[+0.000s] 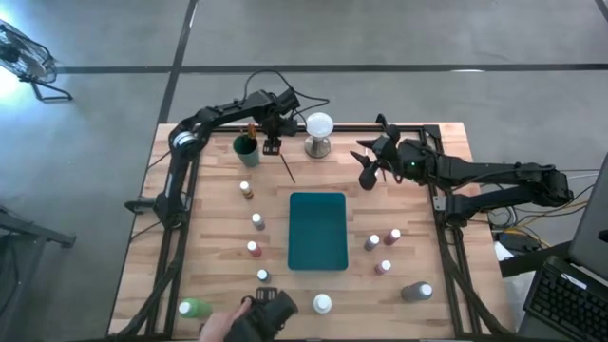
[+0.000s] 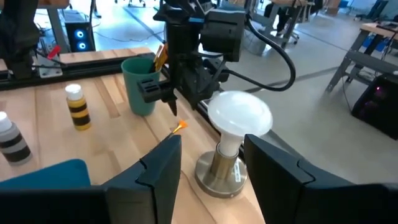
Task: Pick & Place Paint Supplies
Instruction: Put the yellow paint brush into the green cup
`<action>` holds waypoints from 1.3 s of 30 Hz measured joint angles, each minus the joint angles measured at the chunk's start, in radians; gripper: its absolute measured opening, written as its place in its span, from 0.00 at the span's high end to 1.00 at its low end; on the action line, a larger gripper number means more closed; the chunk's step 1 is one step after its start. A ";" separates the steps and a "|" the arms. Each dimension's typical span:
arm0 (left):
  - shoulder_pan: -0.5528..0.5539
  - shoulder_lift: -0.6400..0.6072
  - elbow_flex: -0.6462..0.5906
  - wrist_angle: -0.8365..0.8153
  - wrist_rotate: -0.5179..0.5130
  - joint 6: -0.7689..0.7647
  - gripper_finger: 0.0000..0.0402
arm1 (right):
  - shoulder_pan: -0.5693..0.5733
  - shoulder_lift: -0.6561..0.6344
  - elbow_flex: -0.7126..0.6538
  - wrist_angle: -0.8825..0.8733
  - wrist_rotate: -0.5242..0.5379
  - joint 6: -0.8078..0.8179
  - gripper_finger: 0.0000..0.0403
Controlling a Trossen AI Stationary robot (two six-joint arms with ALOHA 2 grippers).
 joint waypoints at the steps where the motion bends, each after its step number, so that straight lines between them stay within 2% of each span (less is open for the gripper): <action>1: 0.003 0.006 0.000 0.000 0.000 -0.002 0.46 | 0.000 0.000 -0.003 -0.001 0.000 0.000 0.58; 5: 0.018 0.019 0.000 0.000 0.006 -0.004 0.46 | 0.000 0.000 -0.012 0.001 0.000 0.008 0.58; 11: 0.034 0.030 0.000 0.000 0.079 -0.018 0.46 | 0.000 0.000 -0.015 0.002 0.000 0.008 0.58; 26: 0.035 0.088 -0.001 0.014 0.087 -0.001 0.47 | 0.000 0.000 -0.015 0.003 0.000 0.008 0.58; 39: 0.036 0.097 -0.006 0.024 0.063 0.007 0.64 | 0.000 0.000 -0.015 0.003 0.000 0.007 0.58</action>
